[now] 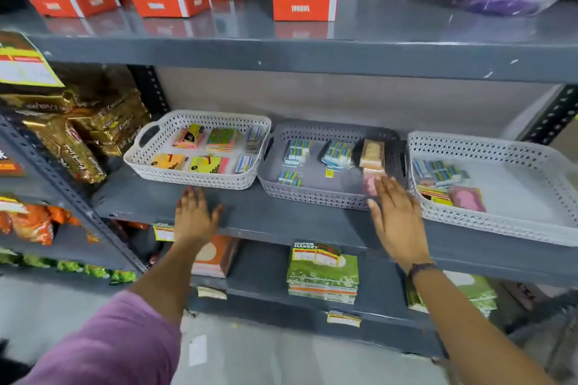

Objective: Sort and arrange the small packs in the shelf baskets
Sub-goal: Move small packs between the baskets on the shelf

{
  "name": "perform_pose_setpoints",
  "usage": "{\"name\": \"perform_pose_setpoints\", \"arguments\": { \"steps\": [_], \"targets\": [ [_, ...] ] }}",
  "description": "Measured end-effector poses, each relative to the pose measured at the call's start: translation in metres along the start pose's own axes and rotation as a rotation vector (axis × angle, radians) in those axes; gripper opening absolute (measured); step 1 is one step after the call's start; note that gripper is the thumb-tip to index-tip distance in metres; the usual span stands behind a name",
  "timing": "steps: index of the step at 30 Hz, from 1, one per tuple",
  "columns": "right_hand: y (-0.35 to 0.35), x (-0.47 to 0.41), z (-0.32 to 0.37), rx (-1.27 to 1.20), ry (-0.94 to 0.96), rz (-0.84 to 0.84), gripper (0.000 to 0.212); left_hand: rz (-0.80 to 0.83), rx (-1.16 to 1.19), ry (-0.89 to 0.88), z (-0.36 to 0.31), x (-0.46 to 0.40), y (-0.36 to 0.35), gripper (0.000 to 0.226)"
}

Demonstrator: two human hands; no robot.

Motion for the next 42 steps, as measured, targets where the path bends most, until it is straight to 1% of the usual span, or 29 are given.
{"name": "perform_pose_setpoints", "arguments": {
  "steps": [3,4,6,7,9,10,11,13,14,16,18,22,27,28,29,31,33,34,36,37,38,40,42],
  "targets": [
    [0.007,-0.021,-0.034,-0.062,-0.072,-0.076,0.050,0.080,-0.008,0.071,0.005,-0.011,-0.014,0.077],
    [0.011,-0.029,-0.049,-0.069,-0.138,-0.072,0.045,0.099,0.000,0.072,0.007,-0.013,-0.018,0.077],
    [0.015,-0.041,-0.075,-0.071,-0.249,-0.048,0.030,0.068,-0.016,0.059,0.007,-0.014,-0.025,0.076],
    [0.017,-0.045,-0.086,-0.068,-0.301,-0.030,0.026,0.048,-0.029,0.058,0.010,-0.014,-0.025,0.075],
    [0.019,-0.053,-0.113,-0.049,-0.424,0.112,0.032,0.048,-0.039,0.066,0.010,-0.017,-0.027,0.075],
    [0.015,-0.057,-0.124,-0.023,-0.448,0.225,0.037,0.058,-0.043,0.072,0.011,-0.018,-0.028,0.075],
    [0.009,-0.061,-0.131,0.000,-0.432,0.356,0.043,0.067,-0.038,0.080,0.010,-0.018,-0.027,0.075],
    [-0.005,-0.065,-0.136,0.013,-0.308,0.617,0.046,0.076,-0.032,0.091,0.009,-0.017,-0.027,0.074],
    [-0.009,-0.068,-0.135,0.016,-0.232,0.693,0.045,0.078,-0.034,0.090,0.010,-0.017,-0.028,0.074],
    [-0.016,-0.074,-0.135,0.011,-0.155,0.765,0.041,0.083,-0.032,0.090,0.009,-0.016,-0.027,0.073],
    [-0.023,-0.078,-0.136,0.052,-0.114,0.762,0.042,0.080,-0.040,0.088,0.009,-0.016,-0.027,0.073],
    [-0.038,-0.084,-0.150,0.160,-0.094,0.724,0.057,0.122,-0.081,0.089,0.009,-0.015,-0.027,0.074],
    [-0.029,-0.086,-0.152,0.093,-0.108,0.710,0.072,0.105,-0.083,0.085,0.005,-0.013,-0.026,0.075],
    [-0.025,-0.084,-0.154,0.067,-0.120,0.686,0.070,0.107,-0.081,0.090,0.005,-0.012,-0.025,0.075],
    [-0.021,-0.082,-0.154,0.036,-0.114,0.643,0.064,0.112,-0.077,0.093,0.004,-0.011,-0.024,0.075],
    [-0.008,-0.077,-0.151,-0.053,-0.125,0.547,0.047,0.115,-0.069,0.097,0.003,-0.010,-0.022,0.074],
    [0.012,-0.077,-0.149,-0.194,-0.231,0.407,0.031,0.111,-0.063,0.103,0.002,-0.008,-0.019,0.074],
    [0.023,-0.079,-0.146,-0.277,-0.305,0.333,0.030,0.105,-0.065,0.103,0.003,-0.008,-0.018,0.074],
    [0.042,-0.088,-0.130,-0.377,-0.343,0.190,0.045,0.089,-0.069,0.098,0.003,-0.007,-0.017,0.074],
    [0.048,-0.097,-0.116,-0.411,-0.319,0.133,0.050,0.082,-0.068,0.095,0.002,-0.006,-0.016,0.074],
    [0.047,-0.110,-0.098,-0.459,-0.306,0.101,0.050,0.076,-0.065,0.094,0.002,-0.006,-0.016,0.073],
    [0.037,-0.134,-0.051,-0.576,-0.256,0.106,0.048,0.082,-0.059,0.095,0.003,-0.005,-0.016,0.073],
    [0.021,-0.155,0.007,-0.633,-0.161,0.147,0.053,0.092,-0.053,0.093,0.003,-0.006,-0.016,0.074]
  ]
}}
Point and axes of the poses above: each hand's wrist, its own x-axis away from the middle knuckle, its own y-axis out of the back of the hand, z = x × y, the point moved 5 cm from there along -x, towards the middle knuckle, and after that the axes turned 4 degrees about -z, right-handed, at the moved point
